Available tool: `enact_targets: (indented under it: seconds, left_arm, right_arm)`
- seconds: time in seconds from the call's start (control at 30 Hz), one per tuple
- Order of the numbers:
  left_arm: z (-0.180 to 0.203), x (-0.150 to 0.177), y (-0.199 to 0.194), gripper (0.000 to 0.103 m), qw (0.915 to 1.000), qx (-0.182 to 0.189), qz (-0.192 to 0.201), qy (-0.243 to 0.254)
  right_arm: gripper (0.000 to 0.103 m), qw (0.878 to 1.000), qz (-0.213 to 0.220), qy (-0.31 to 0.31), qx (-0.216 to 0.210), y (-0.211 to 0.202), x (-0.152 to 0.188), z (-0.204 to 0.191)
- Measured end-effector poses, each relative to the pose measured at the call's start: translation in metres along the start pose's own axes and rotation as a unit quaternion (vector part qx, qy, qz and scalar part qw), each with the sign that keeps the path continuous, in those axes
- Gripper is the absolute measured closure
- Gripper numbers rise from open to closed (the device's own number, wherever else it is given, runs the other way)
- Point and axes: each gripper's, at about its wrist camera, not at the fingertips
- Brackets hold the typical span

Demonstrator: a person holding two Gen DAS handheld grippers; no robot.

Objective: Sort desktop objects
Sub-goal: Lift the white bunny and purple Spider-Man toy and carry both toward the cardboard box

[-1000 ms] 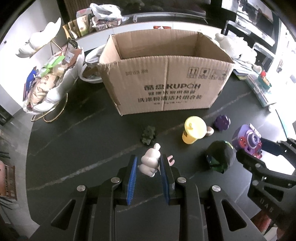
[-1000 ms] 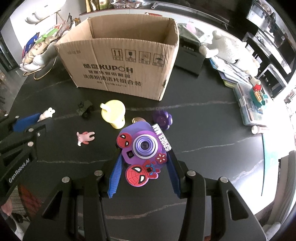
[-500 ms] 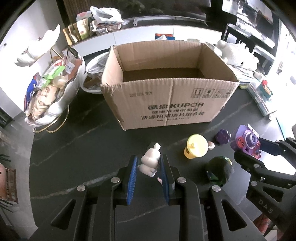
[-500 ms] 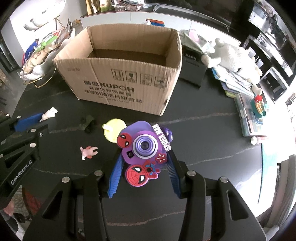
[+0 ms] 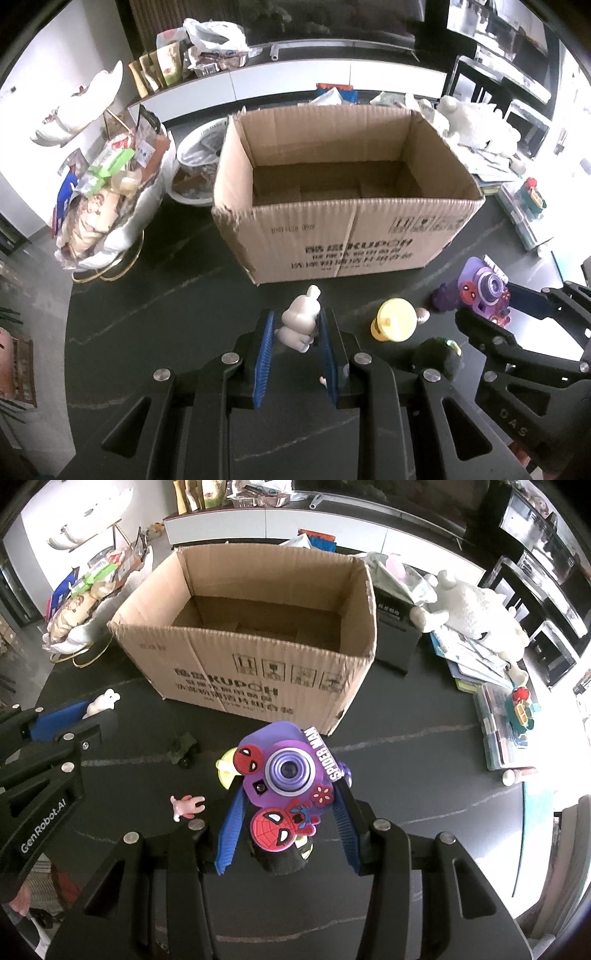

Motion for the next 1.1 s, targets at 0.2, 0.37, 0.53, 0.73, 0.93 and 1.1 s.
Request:
enact_targets:
  seconds: [0.2, 0.37, 0.53, 0.73, 0.93, 1.1]
  left_arm:
    - [0.0, -0.01, -0.002, 0.081, 1.0, 0.002, 0.002, 0.001]
    - [0.001, -0.016, 0.001, 0.081, 1.0, 0.003, -0.004, 0.002]
    - [0.003, -0.023, 0.003, 0.081, 1.0, 0.003, -0.007, 0.004]
    - [0.001, -0.033, -0.003, 0.081, 1.0, 0.0, -0.002, 0.007]
    - [0.0, -0.044, -0.012, 0.081, 0.9999, -0.005, 0.009, 0.012]
    - [-0.002, -0.056, -0.015, 0.081, 0.9999, -0.001, 0.009, 0.012]
  right_arm:
    - [0.06, 1.0, 0.007, 0.005, 0.0, -0.006, -0.012, 0.004]
    - [0.06, 1.0, 0.005, 0.006, 0.004, -0.007, -0.023, 0.007]
    - [0.06, 1.0, 0.001, 0.006, 0.006, -0.008, -0.031, 0.008]
    - [0.06, 1.0, 0.004, 0.009, 0.006, -0.013, -0.043, 0.009]
    - [0.06, 1.0, 0.006, 0.002, 0.01, -0.018, -0.053, 0.006]
    - [0.06, 1.0, 0.007, 0.001, 0.008, -0.022, -0.064, 0.006]
Point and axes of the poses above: each gripper's, at about its wrist camera, not at the fingertips, and y roughly the way its jaws point, z to its right, x to its underside, and after that the axes turned 1 degree about -x, right-handed
